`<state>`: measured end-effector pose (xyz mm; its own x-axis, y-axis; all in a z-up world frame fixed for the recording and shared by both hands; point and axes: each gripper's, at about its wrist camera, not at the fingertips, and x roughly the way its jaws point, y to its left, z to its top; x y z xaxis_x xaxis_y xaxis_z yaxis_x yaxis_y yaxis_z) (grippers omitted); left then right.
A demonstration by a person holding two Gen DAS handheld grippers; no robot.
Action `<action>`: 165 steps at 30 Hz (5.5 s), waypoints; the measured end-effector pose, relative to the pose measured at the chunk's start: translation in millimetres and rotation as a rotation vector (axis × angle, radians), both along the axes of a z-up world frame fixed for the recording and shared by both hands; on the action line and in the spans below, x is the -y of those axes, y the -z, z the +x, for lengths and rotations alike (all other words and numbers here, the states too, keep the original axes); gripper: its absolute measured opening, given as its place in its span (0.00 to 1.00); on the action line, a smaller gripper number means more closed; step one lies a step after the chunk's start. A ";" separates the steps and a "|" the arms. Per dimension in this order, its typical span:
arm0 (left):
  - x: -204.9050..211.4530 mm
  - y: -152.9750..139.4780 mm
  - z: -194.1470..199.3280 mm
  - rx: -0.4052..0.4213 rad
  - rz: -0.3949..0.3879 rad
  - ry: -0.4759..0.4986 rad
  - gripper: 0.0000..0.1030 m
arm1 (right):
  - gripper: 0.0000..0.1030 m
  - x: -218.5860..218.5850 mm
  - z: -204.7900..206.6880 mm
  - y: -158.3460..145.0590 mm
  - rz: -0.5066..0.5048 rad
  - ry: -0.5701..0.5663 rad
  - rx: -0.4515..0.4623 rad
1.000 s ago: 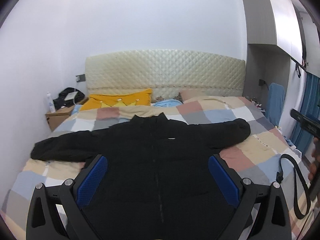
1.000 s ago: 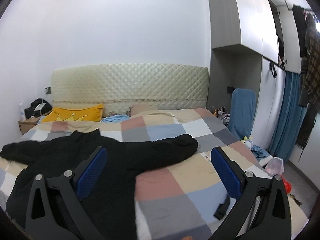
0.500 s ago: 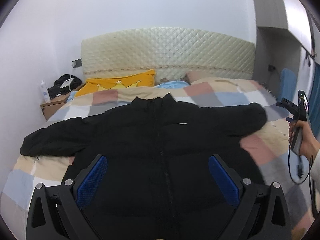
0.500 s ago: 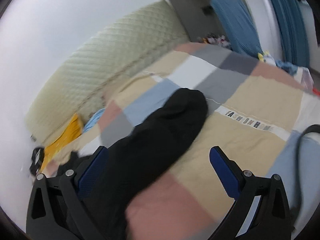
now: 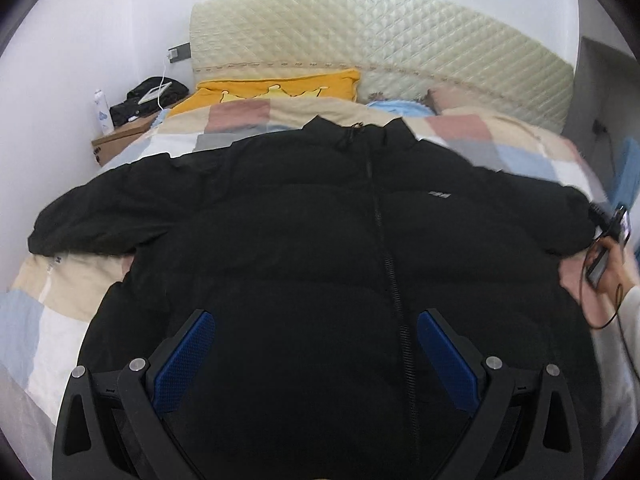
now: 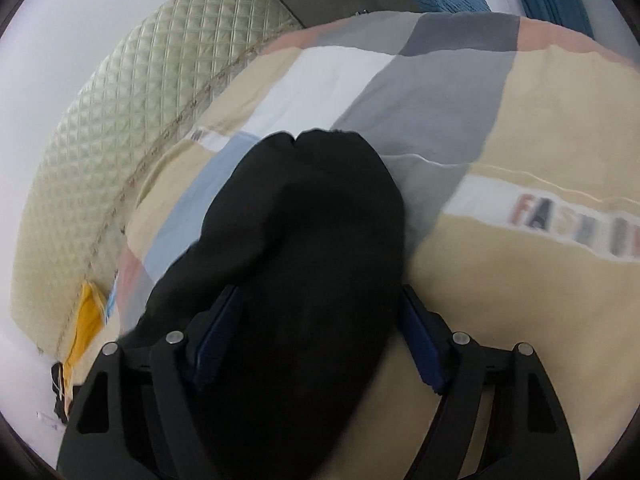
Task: Fold large clothes
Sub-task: 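Reach the right tool to the sleeve cuff and grasp it, then lift the sleeve with the right tool and fold it across the jacket body, then open the right tool on the jacket body and withdraw it, then move the left tool toward the other sleeve cuff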
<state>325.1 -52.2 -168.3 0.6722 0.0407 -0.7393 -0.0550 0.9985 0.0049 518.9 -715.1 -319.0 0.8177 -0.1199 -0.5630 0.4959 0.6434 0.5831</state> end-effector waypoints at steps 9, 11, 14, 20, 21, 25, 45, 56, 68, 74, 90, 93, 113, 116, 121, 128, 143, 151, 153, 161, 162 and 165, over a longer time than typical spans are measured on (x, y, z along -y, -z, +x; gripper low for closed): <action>4.9 4.6 4.0 -0.027 0.006 -0.001 0.99 | 0.15 3.7 -2.4 -13.9 -0.104 0.062 0.055; 3.7 -1.7 2.1 -0.025 0.004 -0.007 0.99 | 0.11 2.7 -4.7 -16.9 -0.110 0.051 0.042; 9.0 -14.1 -4.6 0.008 0.037 -0.006 0.99 | 0.05 1.4 -15.3 -30.2 -0.126 0.041 0.047; 23.2 -23.6 -12.4 0.007 0.055 0.027 0.99 | 0.03 11.5 -56.2 -73.5 -0.140 0.100 0.101; 24.0 -25.9 -13.7 0.007 0.049 0.031 0.99 | 0.03 13.6 -64.0 -81.9 -0.148 0.111 0.103; 28.6 -52.7 -31.3 0.064 0.050 0.045 0.99 | 0.02 16.1 -88.1 -114.7 -0.164 0.100 0.116; -32.2 -120.5 -129.2 0.215 0.007 0.023 0.99 | 0.02 -142.3 -132.0 -316.7 -0.412 -0.053 0.189; -74.7 -138.5 -159.3 0.310 -0.025 -0.028 0.99 | 0.03 -372.8 -122.4 -349.1 -0.730 -0.313 0.198; -124.6 -124.7 -162.1 0.341 -0.049 -0.111 0.99 | 0.04 -613.0 -109.9 -221.3 -0.762 -0.755 0.160; -152.1 -110.4 -152.1 0.311 -0.086 -0.160 0.99 | 0.04 -672.6 -97.9 -127.5 -0.775 -0.904 0.040; -159.8 -69.6 -124.6 0.259 -0.105 -0.141 0.99 | 0.24 -675.8 -95.5 -66.8 -0.644 -1.082 -0.084; -161.6 -72.8 -129.9 0.275 -0.116 -0.143 0.99 | 0.74 -672.3 -110.3 -77.7 -0.632 -1.124 -0.044; -149.2 -65.7 -128.7 0.262 -0.096 -0.099 0.99 | 0.56 -642.6 -49.3 -105.3 -0.508 -0.901 0.043; -150.9 -58.6 -123.8 0.256 -0.091 -0.093 0.99 | 0.56 -662.5 -46.2 -91.1 -0.566 -0.945 0.051; -153.7 -47.8 -113.6 0.239 -0.089 -0.093 0.99 | 0.56 -672.8 -42.0 -67.3 -0.593 -0.943 0.024; -154.8 -37.7 -105.9 0.215 -0.095 -0.085 0.99 | 0.56 -666.1 -41.5 -66.3 -0.552 -0.938 0.050; -133.8 -57.5 -132.3 0.288 -0.043 -0.065 0.99 | 0.56 -599.1 -157.4 -178.8 -0.566 -0.895 0.209; -123.1 -75.7 -158.9 0.327 -0.041 -0.051 0.99 | 0.56 -546.3 -221.6 -233.3 -0.556 -0.825 0.242; -123.2 -79.2 -162.7 0.328 -0.072 -0.055 0.99 | 0.56 -534.0 -241.5 -243.6 -0.568 -0.819 0.256; -121.1 -82.0 -187.2 0.317 -0.079 -0.041 0.99 | 0.56 -477.1 -321.6 -258.5 -0.542 -0.753 0.314; -122.0 -80.6 -189.1 0.311 -0.086 -0.043 0.99 | 0.56 -472.2 -331.9 -258.7 -0.541 -0.749 0.321; -120.7 -81.0 -194.0 0.312 -0.092 -0.030 0.99 | 0.56 -463.8 -354.3 -255.5 -0.554 -0.742 0.315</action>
